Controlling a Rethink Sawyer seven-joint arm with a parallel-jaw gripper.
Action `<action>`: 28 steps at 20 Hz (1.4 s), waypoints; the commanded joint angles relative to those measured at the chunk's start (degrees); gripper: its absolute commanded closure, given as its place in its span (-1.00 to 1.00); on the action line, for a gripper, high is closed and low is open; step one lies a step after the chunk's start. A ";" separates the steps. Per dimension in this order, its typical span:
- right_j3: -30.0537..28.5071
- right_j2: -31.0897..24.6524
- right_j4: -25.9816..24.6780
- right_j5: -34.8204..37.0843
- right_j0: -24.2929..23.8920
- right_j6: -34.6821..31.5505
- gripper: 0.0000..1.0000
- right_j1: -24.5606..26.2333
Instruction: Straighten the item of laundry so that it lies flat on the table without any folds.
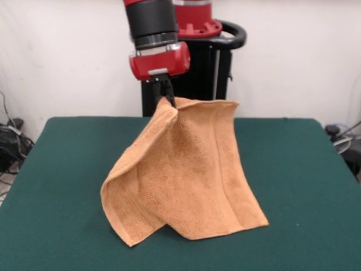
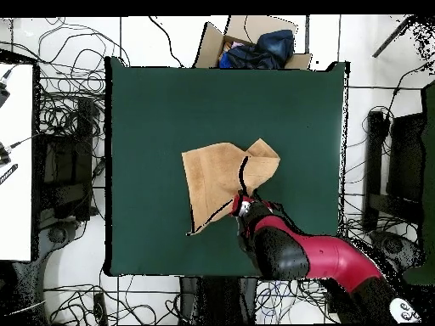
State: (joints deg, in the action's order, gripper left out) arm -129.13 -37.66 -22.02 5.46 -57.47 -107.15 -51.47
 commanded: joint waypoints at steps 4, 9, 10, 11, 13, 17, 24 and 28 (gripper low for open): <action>-3.48 -10.37 -3.70 8.04 -4.69 5.16 1.00 -1.24; -5.44 -19.74 -2.13 8.01 -11.05 6.15 1.00 -2.75; -5.44 -21.45 -1.69 8.29 -11.93 6.12 1.00 -3.01; -5.40 -22.62 -2.16 7.80 -12.90 6.20 1.00 -2.72; -4.94 -24.67 -2.76 7.14 -14.15 6.06 1.00 -1.76; -3.46 -26.46 -4.67 6.10 -15.48 5.89 1.00 1.15; -2.62 -30.28 -6.91 7.60 -20.29 7.49 1.00 3.94; -2.71 -30.36 -8.34 7.66 -20.36 6.42 1.00 3.73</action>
State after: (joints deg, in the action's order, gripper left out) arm -132.27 -62.86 -26.94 8.04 -77.94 -107.15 -49.97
